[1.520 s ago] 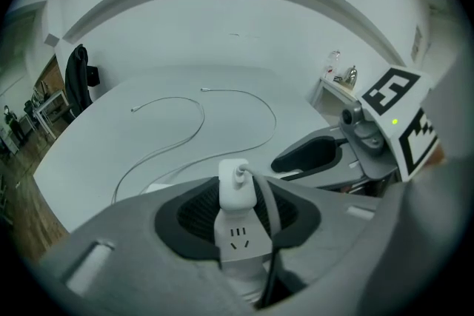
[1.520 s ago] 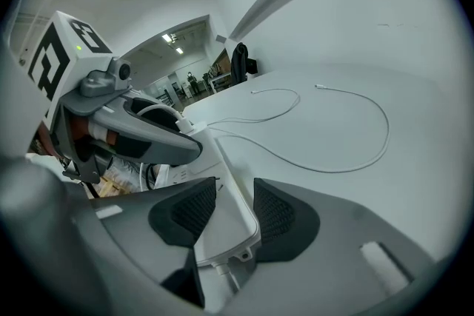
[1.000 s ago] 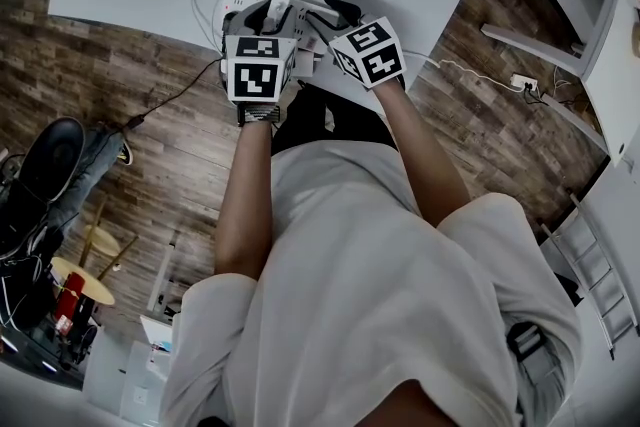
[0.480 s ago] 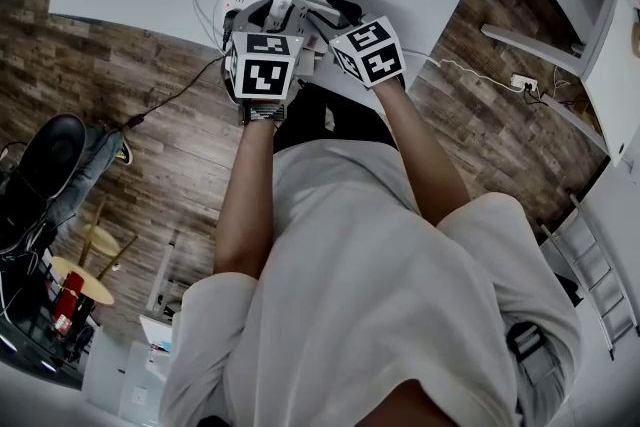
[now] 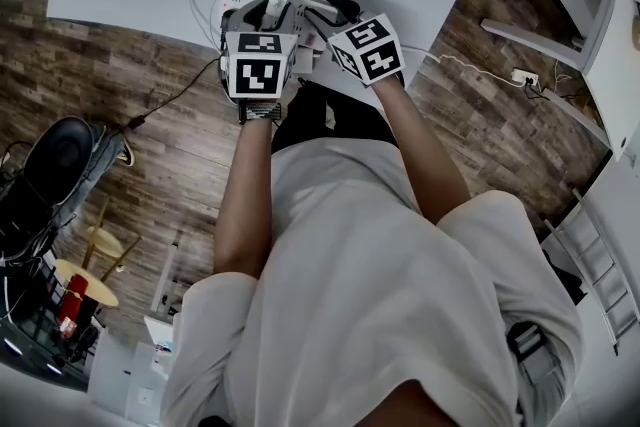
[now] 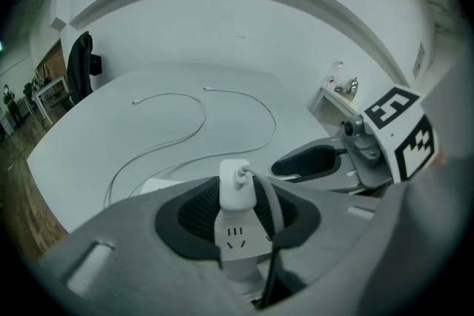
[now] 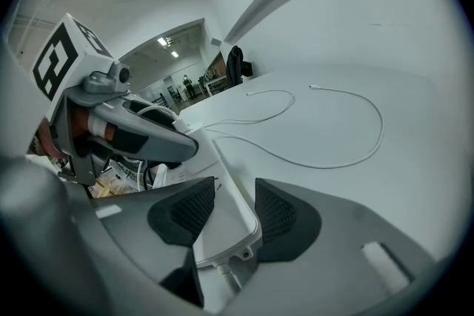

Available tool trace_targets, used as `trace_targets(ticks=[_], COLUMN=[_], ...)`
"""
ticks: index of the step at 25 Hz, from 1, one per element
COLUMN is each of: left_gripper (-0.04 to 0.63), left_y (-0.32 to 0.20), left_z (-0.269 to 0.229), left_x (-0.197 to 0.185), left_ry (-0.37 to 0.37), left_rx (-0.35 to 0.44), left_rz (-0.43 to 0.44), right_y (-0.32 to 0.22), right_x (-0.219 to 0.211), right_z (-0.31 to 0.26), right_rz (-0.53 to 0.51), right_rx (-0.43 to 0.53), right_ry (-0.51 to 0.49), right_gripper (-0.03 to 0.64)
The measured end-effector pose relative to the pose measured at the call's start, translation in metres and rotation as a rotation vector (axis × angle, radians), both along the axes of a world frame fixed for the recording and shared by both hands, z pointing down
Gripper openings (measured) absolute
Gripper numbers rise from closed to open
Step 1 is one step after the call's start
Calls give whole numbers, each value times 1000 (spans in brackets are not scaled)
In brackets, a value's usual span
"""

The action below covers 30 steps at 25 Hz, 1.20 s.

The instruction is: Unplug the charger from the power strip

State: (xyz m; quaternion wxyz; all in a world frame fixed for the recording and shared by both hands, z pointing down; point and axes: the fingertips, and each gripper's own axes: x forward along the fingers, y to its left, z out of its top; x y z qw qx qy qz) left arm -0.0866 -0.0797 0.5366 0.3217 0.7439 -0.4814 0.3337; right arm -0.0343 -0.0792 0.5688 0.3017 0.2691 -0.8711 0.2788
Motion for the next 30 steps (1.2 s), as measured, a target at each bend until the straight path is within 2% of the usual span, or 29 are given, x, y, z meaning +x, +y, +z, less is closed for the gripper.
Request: trace_targets(ticks=[9,11,13,21,23,26,30], left_gripper=[140,140,140,141,143,141,138], left_y=[1,1,1,-1,-1,-2,-2], left_z=[0,0,-1,-2,-3,-2,-5], left_x=[7,8,7,1,1,1,6], left_ry=[-140,-152,-126,78,102,60,-71], left_rx=[24,29,25,4,7,13,45], left_rz=[113,126,115,-10,-28,-5,79], right_y=[1,2,2,0,-1,-2,0], right_x=[1,1,1,4,4,4,4], right_z=[-1,-1,-1,0,0,0,-1], right_rz=[2,5,7,25,27,22,26], right_rx=[4,4,4,-1,1,3,10], right_ry=[4,2,-1,-20,-21,-22,-27], right_gripper=[175,175,175,187,187,189,189])
